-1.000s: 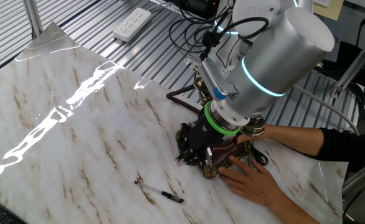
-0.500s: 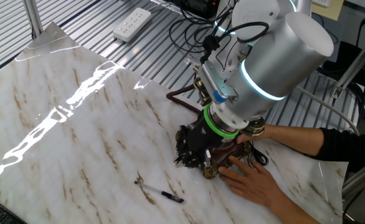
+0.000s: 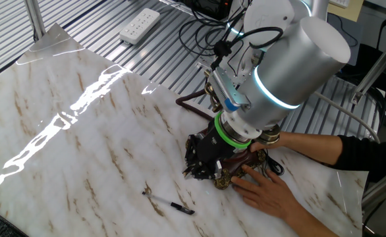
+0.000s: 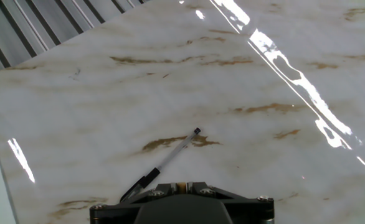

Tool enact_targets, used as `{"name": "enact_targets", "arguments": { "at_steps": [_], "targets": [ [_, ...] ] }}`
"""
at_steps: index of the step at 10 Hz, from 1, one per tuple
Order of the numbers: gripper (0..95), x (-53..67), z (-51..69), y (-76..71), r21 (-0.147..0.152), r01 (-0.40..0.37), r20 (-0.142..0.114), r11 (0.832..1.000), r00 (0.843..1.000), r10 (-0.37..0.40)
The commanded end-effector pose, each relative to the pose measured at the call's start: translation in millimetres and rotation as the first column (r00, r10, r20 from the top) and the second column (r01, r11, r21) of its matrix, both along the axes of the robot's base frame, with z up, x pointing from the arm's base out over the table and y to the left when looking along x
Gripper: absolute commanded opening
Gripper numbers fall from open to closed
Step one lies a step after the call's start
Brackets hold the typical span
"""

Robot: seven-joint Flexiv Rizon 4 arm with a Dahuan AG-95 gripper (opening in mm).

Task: Dial a number on an old rotary phone

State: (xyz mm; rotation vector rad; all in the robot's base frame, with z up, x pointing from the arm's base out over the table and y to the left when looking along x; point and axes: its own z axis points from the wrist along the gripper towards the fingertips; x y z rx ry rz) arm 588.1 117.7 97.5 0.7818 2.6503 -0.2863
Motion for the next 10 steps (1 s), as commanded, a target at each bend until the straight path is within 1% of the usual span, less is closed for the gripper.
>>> {"name": "enact_targets", "arguments": {
  "at_steps": [1, 3, 4, 6, 10],
  "targets": [
    [0.0, 2.8, -1.9, 0.3, 0.003, -0.003, 0.009, 1.0, 1.0, 0.003],
    [0.0, 4.4, -4.1, -2.4, 0.002, -0.011, 0.012, 1.0, 1.0, 0.011],
    [0.0, 5.1, -5.5, -3.8, 0.007, -0.015, 0.015, 1.0, 1.0, 0.015],
    [0.0, 6.7, -8.2, -4.5, 0.003, -0.02, 0.026, 1.0, 0.999, 0.019],
    [0.0, 9.4, -12.0, -8.1, 0.005, -0.03, 0.03, 1.0, 0.999, 0.03]
  ]
}}
